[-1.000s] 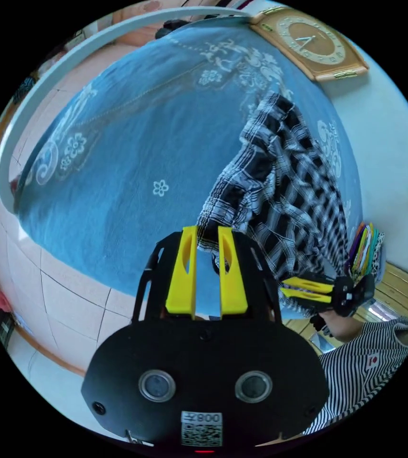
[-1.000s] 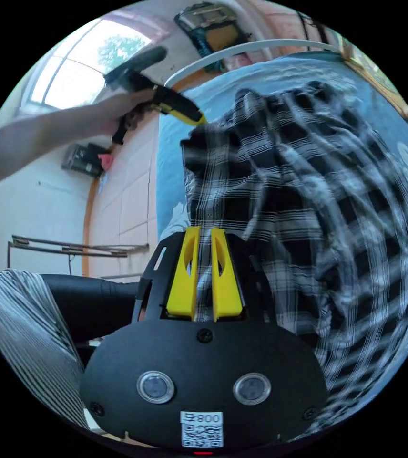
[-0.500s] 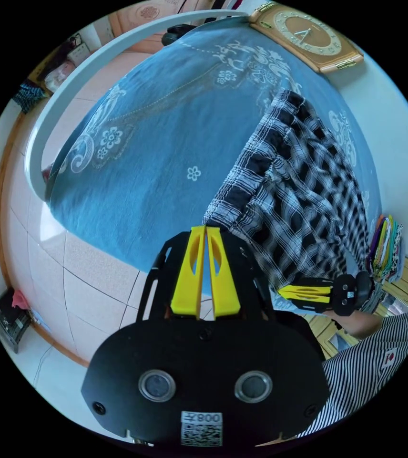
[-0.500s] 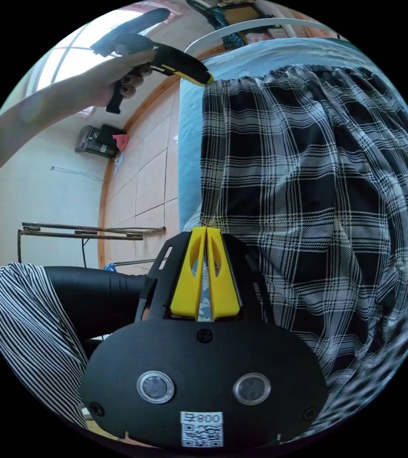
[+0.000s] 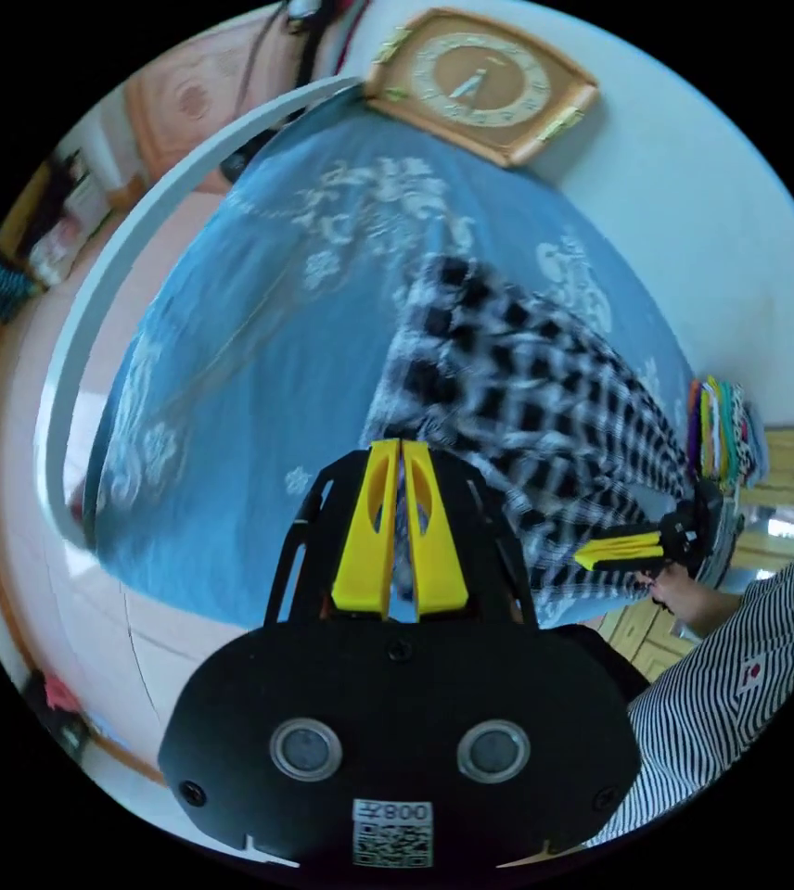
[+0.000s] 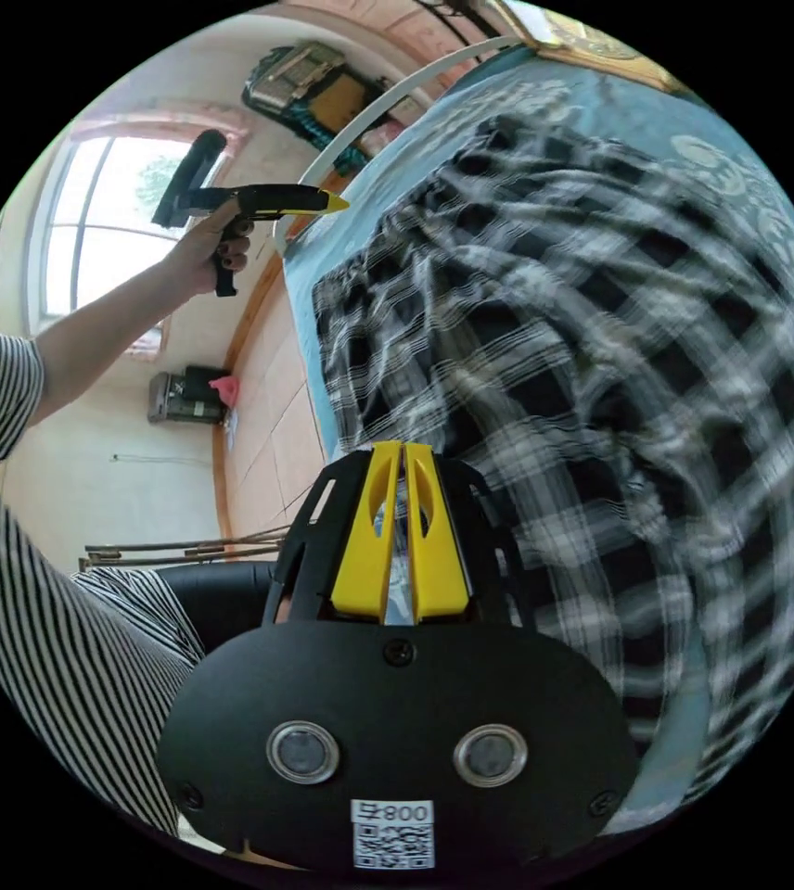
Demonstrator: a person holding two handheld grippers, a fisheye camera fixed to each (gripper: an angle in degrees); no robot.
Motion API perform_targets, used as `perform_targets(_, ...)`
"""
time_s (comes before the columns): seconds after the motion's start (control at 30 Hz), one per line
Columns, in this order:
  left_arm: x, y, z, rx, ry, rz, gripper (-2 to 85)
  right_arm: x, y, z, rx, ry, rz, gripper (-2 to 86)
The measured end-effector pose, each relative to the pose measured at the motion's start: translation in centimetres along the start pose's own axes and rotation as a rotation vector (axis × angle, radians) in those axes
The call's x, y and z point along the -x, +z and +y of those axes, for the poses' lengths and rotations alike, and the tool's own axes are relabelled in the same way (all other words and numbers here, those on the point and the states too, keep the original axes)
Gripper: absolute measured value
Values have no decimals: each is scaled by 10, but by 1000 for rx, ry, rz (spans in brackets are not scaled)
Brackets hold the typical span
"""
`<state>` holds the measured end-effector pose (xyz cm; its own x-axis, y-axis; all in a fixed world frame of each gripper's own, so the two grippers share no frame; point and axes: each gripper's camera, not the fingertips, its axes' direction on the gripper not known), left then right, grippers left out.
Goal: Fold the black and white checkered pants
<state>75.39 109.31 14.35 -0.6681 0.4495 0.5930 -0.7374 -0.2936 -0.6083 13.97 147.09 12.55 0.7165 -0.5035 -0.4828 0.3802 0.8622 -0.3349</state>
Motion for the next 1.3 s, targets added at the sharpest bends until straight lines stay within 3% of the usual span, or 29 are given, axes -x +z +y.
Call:
perform_targets(0.17,-61,8,-65,-10,267,48,53,-29,-54,2,-129,51,203,40)
perform_targets(0.3,-102,19,-120,35,416,-21,76,-59,-96,-18,-213,67,410,59)
perform_targets(0.53,-158,57,-173,206,586,-217,81,-90,-97,-52,-69,66,573,71)
perform_targets(0.63,-174,78,-181,294,612,-259,74,-90,-86,-57,-33,44,617,70)
perform_targets(0.87,-199,87,-183,288,626,-285,31,-90,-71,-60,5,37,656,28)
perform_targets(1.3,-217,48,-130,52,591,-213,19,-52,-79,-27,-83,-47,606,4)
